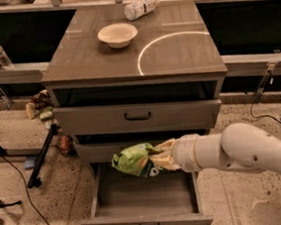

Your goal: Place green rice chip bag into bottom drawer

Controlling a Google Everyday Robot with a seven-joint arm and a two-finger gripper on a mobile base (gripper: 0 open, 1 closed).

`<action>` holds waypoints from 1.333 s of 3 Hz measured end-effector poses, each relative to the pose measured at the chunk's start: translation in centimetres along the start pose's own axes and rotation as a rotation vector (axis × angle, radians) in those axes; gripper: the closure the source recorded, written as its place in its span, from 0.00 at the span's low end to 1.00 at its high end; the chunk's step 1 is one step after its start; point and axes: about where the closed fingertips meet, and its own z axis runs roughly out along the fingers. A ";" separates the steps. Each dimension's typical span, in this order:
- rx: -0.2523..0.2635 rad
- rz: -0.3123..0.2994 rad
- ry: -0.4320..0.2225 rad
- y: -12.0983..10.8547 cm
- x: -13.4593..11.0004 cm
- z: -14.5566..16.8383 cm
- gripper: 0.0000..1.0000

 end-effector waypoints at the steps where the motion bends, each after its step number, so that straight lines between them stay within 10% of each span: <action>1: 0.001 -0.004 0.035 1.3 4.7 4.2 1.00; 3: 0.104 -0.052 0.182 -1.6 14.2 11.9 1.00; 4: 0.097 -0.052 0.176 -1.3 14.0 11.9 1.00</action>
Offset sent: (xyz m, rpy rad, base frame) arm 0.0282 0.0212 -0.2063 -0.1829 -0.0852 -0.0707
